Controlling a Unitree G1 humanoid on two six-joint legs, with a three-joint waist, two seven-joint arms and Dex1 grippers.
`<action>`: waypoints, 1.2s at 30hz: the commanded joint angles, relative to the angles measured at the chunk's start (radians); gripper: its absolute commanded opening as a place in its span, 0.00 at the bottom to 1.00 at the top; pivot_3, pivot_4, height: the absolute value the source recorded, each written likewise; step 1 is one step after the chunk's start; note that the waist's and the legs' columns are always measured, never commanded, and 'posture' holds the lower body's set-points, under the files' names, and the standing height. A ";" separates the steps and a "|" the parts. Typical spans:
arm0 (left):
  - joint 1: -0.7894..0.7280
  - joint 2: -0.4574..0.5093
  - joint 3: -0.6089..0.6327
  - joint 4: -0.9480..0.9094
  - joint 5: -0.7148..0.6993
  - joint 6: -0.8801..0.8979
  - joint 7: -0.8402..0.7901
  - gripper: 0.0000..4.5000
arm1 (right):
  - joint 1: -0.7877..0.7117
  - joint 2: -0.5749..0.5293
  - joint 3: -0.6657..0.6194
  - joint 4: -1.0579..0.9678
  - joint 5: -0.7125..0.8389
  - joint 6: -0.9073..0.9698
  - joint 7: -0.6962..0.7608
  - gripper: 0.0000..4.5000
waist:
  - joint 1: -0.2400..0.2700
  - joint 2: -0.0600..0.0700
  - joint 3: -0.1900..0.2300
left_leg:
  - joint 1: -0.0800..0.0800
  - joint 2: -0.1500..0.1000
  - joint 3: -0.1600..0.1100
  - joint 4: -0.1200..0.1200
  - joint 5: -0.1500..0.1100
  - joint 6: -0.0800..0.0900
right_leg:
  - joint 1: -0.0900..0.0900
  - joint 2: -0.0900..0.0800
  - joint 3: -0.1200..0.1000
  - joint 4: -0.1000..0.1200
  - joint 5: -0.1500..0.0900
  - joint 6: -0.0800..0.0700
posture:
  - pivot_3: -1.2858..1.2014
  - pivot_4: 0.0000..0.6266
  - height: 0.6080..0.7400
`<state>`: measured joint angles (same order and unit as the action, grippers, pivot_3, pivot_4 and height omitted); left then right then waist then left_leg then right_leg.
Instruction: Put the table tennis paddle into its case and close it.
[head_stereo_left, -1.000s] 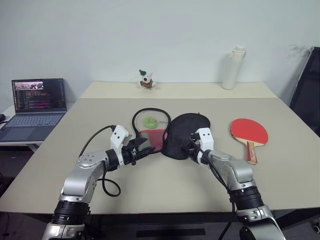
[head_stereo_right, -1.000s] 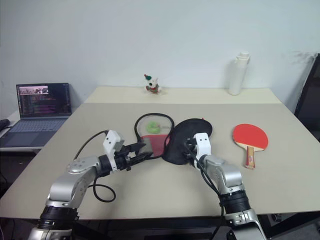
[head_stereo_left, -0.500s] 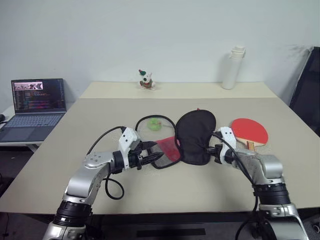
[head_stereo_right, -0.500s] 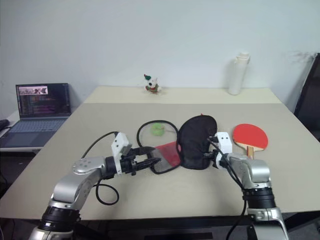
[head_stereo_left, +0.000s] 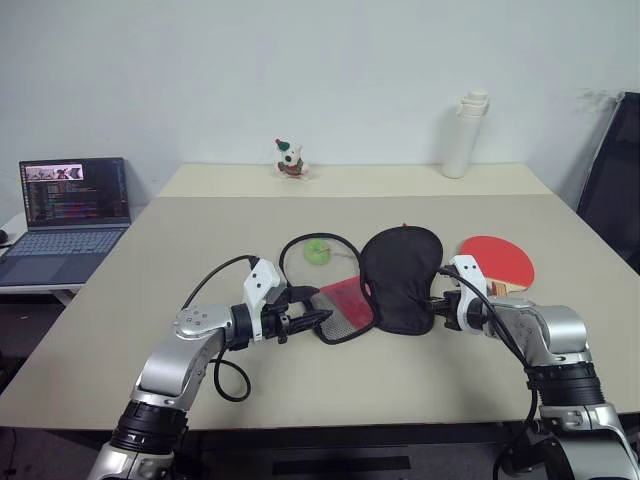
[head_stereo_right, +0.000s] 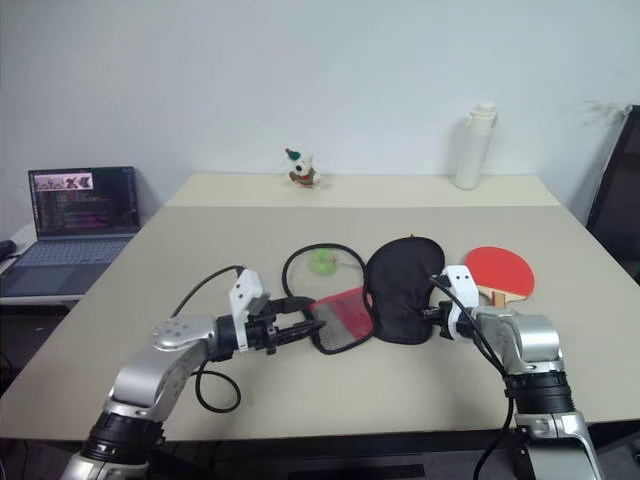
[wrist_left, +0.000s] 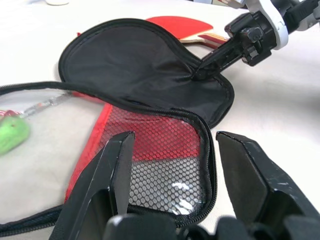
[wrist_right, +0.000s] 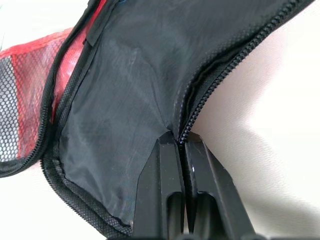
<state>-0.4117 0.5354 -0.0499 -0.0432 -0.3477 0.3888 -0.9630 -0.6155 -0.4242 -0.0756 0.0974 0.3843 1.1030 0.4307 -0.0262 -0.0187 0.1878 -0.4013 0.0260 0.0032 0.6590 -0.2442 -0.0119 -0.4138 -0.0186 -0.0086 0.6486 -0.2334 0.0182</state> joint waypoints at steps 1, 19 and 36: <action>-0.007 0.001 0.001 -0.005 0.002 -0.030 -0.007 0.63 | -0.029 -0.041 -0.010 0.001 -0.029 -0.059 0.001 0.29 | 0.000 0.000 0.000 | 0.000 0.000 0.000 0.000 0.000 0.000 | 0.000 0.000 0.000 0.000 0.000 0.000 | 0.52 0.24 1.00; -0.084 -0.011 -0.039 0.010 -0.009 -0.035 -0.067 0.63 | 0.039 -0.118 -0.243 0.011 -0.122 -0.161 -0.234 0.99 | 0.001 0.000 0.000 | 0.000 0.000 0.002 0.000 0.000 0.000 | 0.000 0.000 0.001 0.000 0.000 0.000 | 0.52 0.24 1.00; -0.178 -0.013 -0.052 0.058 0.008 -0.065 -0.112 0.63 | -0.039 -0.012 -0.261 0.258 -0.142 -0.230 -0.361 0.91 | -0.004 0.000 0.000 | 0.000 0.000 0.004 -0.001 0.000 0.000 | -0.001 0.001 0.002 0.000 0.000 0.000 | 0.52 0.24 1.00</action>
<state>-0.5817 0.5209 -0.1146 0.0458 -0.3335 0.3380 -1.0779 -0.6413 -0.4397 -0.3249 0.3352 0.2452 0.8897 0.0734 -0.0301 -0.0188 0.1878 -0.4012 0.0260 0.0072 0.6585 -0.2443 -0.0117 -0.4146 -0.0181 -0.0057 0.6485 -0.2332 0.0186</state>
